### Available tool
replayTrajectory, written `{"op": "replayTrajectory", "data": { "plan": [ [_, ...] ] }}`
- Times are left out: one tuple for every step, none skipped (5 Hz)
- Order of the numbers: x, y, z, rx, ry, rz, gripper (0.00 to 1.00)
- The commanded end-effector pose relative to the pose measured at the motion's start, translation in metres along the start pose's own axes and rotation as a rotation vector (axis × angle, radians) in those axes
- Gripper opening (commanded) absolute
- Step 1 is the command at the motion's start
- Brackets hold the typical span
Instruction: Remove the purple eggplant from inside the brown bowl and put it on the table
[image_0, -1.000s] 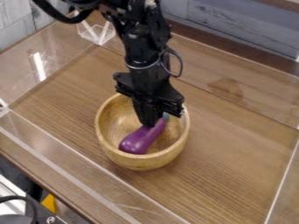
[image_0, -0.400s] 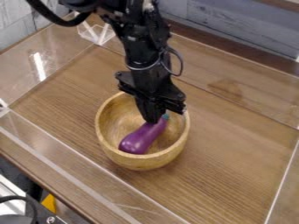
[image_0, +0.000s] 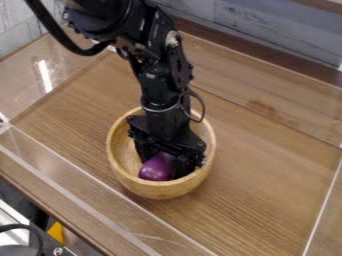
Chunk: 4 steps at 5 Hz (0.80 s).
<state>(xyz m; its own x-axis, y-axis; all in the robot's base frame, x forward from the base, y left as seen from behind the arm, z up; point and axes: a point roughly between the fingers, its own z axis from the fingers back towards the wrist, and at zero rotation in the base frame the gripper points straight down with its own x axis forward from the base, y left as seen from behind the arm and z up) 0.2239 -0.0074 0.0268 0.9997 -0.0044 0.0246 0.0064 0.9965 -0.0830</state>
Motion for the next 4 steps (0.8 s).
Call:
{"op": "replayTrajectory", "data": {
  "plan": [
    [0.0058, -0.0021, 0.0081, -0.001, -0.031, 0.002, 0.00],
    [0.0053, -0.0030, 0.0101, -0.003, -0.031, 0.007, 0.00],
    [0.0048, -0.0041, 0.0129, -0.005, -0.030, 0.012, 0.00],
    [0.0043, -0.0052, 0.0156, -0.008, -0.029, 0.017, 0.00]
  ]
}}
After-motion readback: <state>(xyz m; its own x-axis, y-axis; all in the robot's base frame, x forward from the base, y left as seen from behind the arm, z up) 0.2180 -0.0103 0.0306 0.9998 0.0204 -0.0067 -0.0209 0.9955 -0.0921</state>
